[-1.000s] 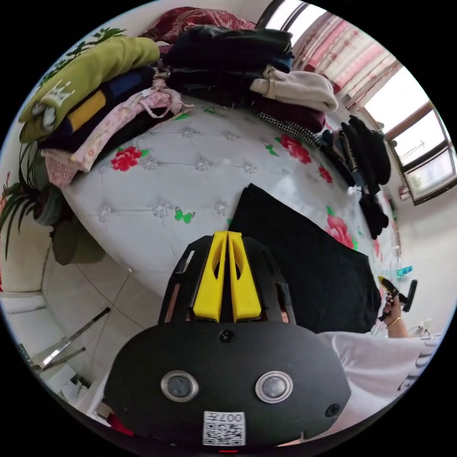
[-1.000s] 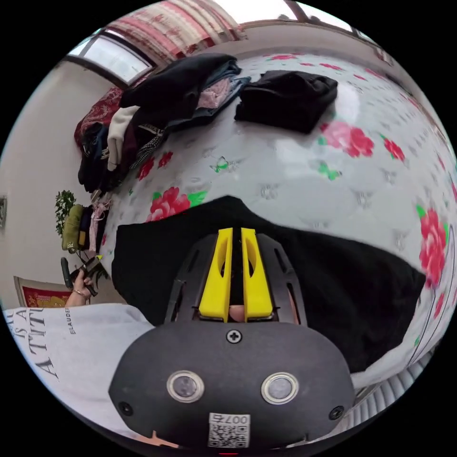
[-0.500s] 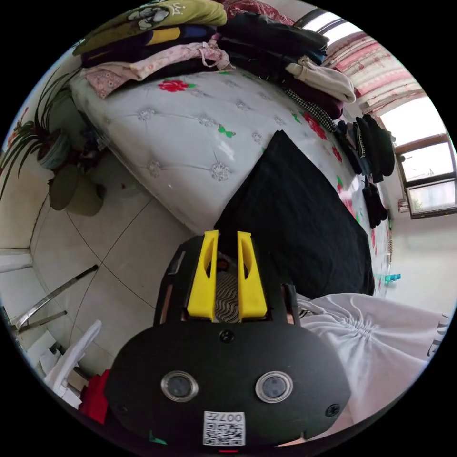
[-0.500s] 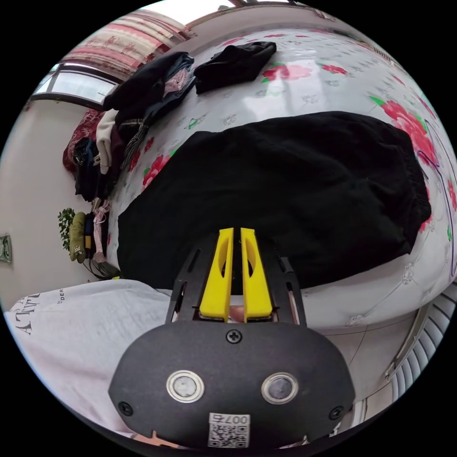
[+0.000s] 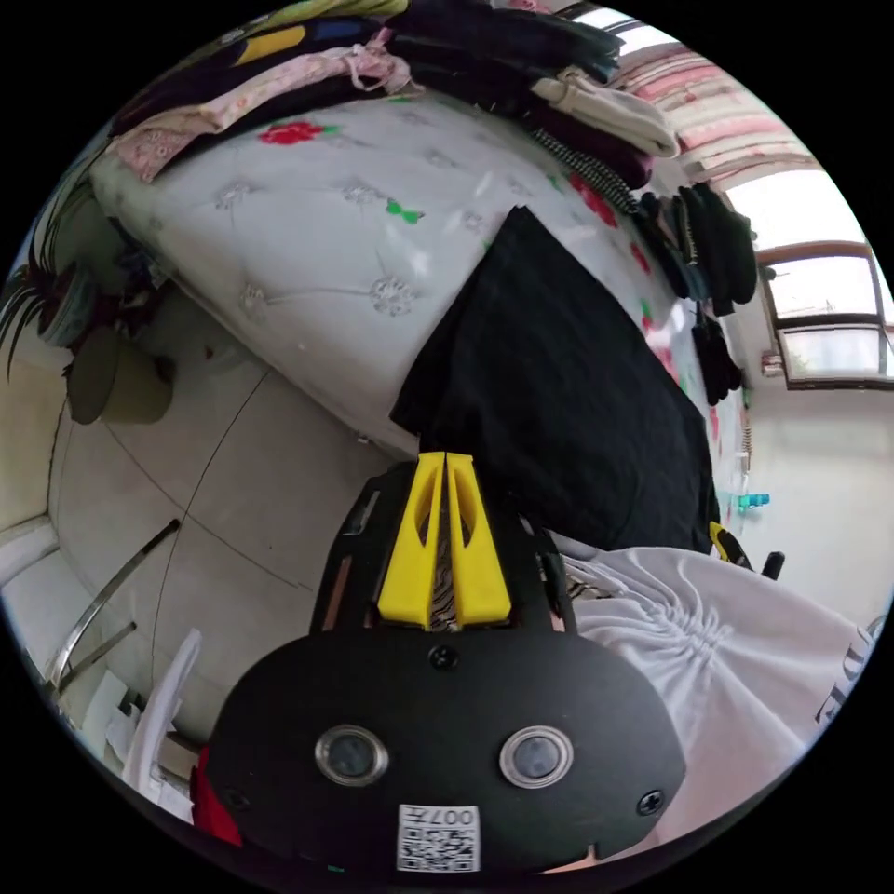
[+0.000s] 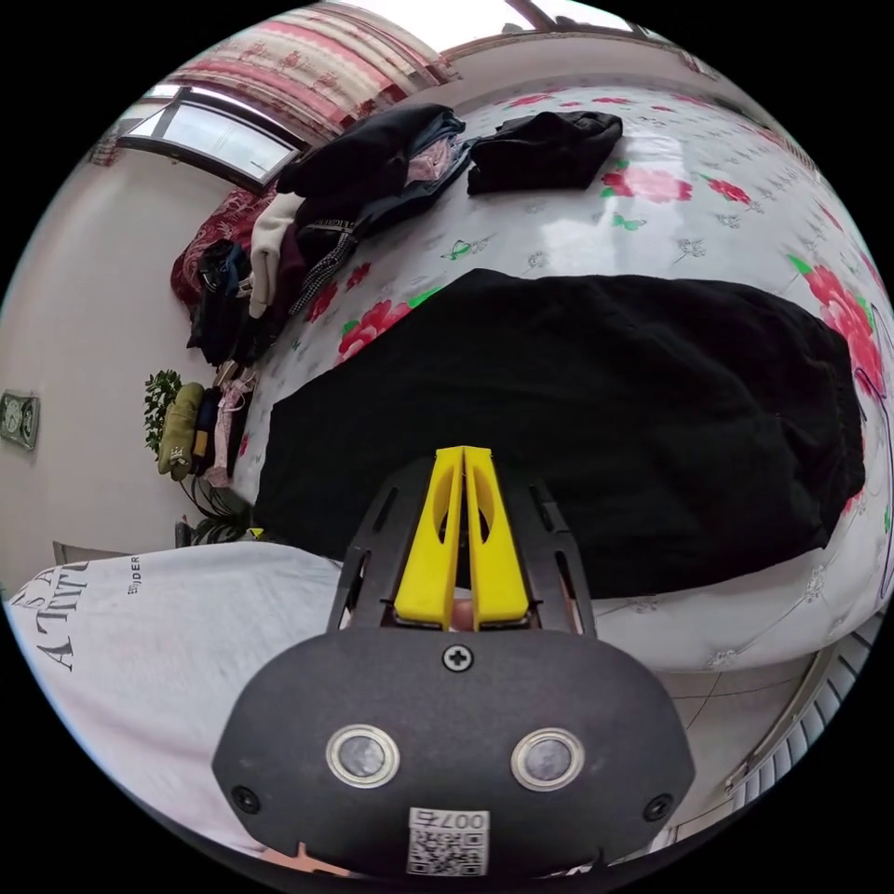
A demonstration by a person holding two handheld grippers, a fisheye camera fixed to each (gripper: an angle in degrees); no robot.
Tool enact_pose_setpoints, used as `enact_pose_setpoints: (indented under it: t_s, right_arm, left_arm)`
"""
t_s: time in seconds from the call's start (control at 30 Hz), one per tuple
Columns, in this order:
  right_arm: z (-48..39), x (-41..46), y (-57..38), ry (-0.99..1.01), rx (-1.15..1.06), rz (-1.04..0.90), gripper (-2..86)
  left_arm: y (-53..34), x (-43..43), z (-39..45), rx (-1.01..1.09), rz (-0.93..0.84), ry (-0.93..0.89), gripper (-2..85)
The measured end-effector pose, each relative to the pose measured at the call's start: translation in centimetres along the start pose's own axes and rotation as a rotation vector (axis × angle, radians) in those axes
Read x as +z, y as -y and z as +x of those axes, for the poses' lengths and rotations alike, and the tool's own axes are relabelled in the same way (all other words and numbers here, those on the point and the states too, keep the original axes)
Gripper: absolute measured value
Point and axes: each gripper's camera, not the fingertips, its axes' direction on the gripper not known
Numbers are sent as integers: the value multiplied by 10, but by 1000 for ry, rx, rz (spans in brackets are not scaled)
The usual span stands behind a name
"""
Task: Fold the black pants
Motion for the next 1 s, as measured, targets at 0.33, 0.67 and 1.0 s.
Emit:
enact_pose_setpoints:
  t_s: [0.33, 0.67, 1.0]
  right_arm:
    - [-6, 11, -17, -22, 27, 7, -3]
    - [-25, 38, -34, -56, 62, -7, -3]
    - [-18, 42, -67, -109, 189, 102, 11]
  left_arm:
    - [9, -55, -6, 82, 177, -59, -10]
    - [22, -23, -45, -21, 90, -78, -10]
    - [34, 46, -82, -100, -13, -155, 26]
